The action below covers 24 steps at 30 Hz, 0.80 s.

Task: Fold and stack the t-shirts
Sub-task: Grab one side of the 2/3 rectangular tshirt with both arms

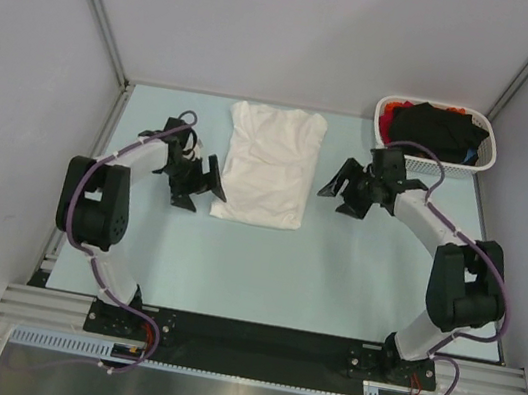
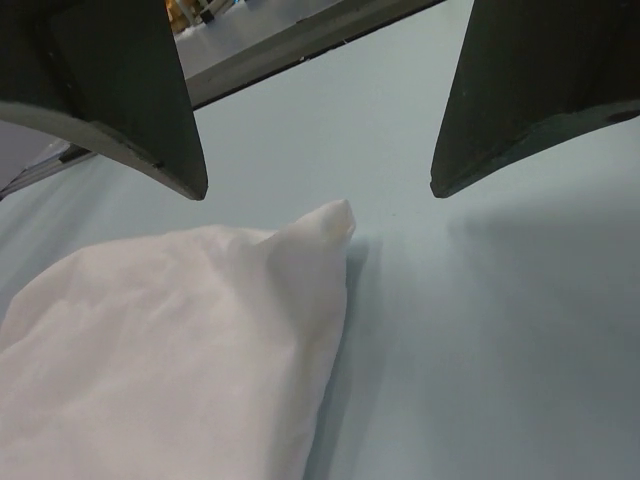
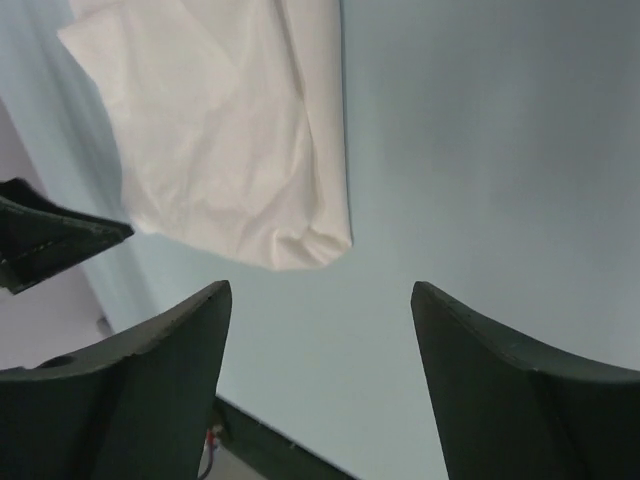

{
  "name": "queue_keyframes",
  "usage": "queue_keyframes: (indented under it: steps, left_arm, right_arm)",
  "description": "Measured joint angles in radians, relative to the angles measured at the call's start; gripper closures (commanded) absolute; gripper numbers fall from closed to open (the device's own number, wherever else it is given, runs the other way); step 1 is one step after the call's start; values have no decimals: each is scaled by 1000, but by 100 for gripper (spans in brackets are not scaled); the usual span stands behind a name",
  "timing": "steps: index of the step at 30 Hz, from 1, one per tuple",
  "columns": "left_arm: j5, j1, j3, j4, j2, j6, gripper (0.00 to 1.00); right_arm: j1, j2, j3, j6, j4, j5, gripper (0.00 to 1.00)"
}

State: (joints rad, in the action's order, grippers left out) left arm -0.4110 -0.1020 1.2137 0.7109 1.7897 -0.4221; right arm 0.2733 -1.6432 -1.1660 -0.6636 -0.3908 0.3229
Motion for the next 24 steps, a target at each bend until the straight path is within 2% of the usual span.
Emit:
queue_keyframes:
  steps: [5, 10, 22, 24]
  left_arm:
    - [-23, -2, -79, -20, 0, -24, 0]
    - [-29, -2, -90, -54, 11, -39, 0]
    - [-77, -3, 3, -73, 104, -86, 0]
    - [-88, -3, 16, -78, 117, -94, 5]
  right_arm:
    - [13, -46, 109, -21, 23, 177, 14]
    - [33, -149, 127, -52, 75, 291, 13]
    - [98, -312, -28, -82, 101, 371, 16]
    - [106, -329, -47, -89, 107, 373, 19]
